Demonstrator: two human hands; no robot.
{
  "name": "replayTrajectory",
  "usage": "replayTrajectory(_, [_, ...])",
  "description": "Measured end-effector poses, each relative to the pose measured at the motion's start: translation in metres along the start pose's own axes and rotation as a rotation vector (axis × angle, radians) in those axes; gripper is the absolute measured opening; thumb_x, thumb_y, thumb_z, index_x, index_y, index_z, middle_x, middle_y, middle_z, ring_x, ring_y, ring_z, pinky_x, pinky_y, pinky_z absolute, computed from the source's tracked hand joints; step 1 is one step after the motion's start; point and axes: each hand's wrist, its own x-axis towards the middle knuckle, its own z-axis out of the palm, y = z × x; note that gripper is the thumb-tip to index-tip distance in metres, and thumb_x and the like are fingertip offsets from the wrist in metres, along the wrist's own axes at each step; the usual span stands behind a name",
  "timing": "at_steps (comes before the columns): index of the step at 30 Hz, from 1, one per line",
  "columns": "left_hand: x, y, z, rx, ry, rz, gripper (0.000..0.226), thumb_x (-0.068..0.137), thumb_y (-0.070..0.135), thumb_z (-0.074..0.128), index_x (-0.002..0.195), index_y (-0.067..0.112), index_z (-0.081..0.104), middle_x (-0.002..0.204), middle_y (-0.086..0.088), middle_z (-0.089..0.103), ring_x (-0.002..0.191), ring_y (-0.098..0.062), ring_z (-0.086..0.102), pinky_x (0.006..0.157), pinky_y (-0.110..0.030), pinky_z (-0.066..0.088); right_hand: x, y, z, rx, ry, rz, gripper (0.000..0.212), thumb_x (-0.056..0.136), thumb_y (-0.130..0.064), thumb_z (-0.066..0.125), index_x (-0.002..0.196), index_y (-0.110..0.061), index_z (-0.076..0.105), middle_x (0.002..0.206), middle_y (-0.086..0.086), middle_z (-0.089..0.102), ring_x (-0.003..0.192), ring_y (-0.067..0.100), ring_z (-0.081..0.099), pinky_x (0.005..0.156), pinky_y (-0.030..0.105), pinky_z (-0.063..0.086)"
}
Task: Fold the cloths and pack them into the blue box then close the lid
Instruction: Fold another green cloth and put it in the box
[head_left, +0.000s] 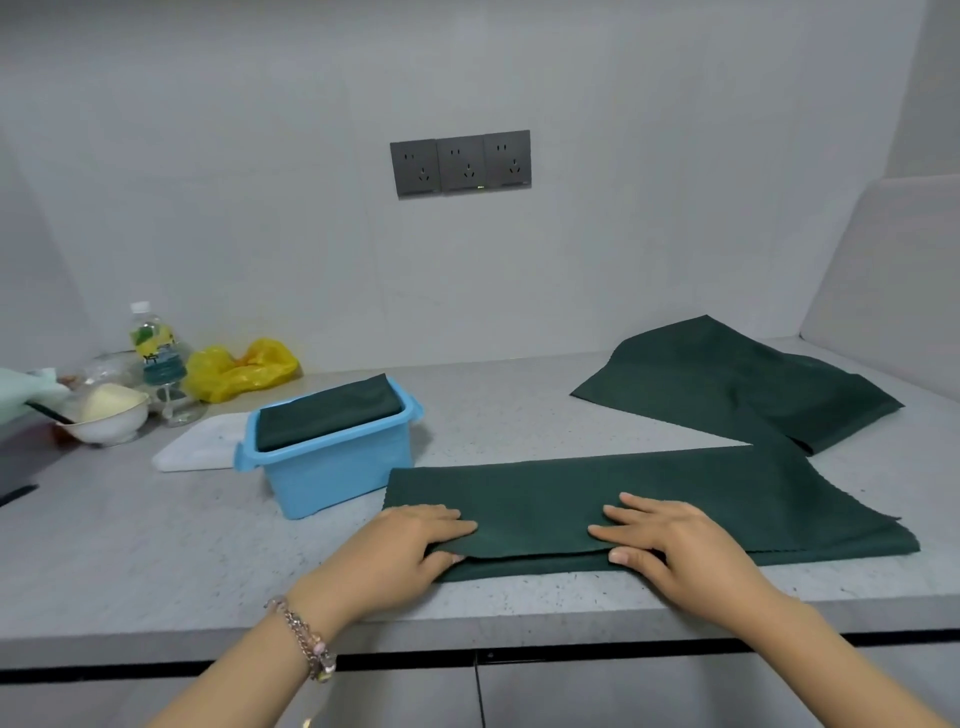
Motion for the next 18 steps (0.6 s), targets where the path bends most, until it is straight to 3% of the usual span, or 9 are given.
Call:
replayTrajectory(5, [-0.010, 0.003, 0.013, -0.014, -0.068, 0.034, 0.046, 0.100, 0.040, 0.032, 0.146, 0.042, 0.022, 0.156, 0.014, 0.017, 0.143, 0.000, 0.008, 0.117, -0.027, -0.002, -0.007, -0.005, 0.008, -0.067, -0.074, 0.049, 0.037, 0.097, -0.049, 0.034, 0.133, -0.049, 0.041, 0.146, -0.020, 0.034, 0.140, -0.002, 0.019, 0.112, 0.018, 0.013])
replayTrajectory(10, [-0.015, 0.005, 0.019, -0.076, -0.089, 0.026, 0.045, 0.102, 0.036, 0.027, 0.147, 0.039, 0.020, 0.156, 0.013, 0.016, 0.143, 0.000, 0.007, 0.119, -0.027, 0.002, -0.010, -0.010, 0.007, -0.126, -0.051, 0.065, 0.038, 0.097, -0.050, 0.032, 0.134, -0.050, 0.038, 0.149, -0.020, 0.029, 0.141, 0.000, 0.016, 0.111, 0.018, 0.011])
replayTrajectory(18, [-0.015, 0.002, 0.021, 0.055, -0.007, 0.013, 0.046, 0.103, 0.034, 0.022, 0.148, 0.040, 0.016, 0.157, 0.012, 0.012, 0.144, -0.002, 0.003, 0.116, -0.030, -0.007, -0.007, -0.017, 0.006, -0.123, -0.028, 0.084, 0.038, 0.098, -0.047, 0.031, 0.136, -0.048, 0.037, 0.149, -0.019, 0.029, 0.142, 0.001, 0.016, 0.111, 0.017, 0.010])
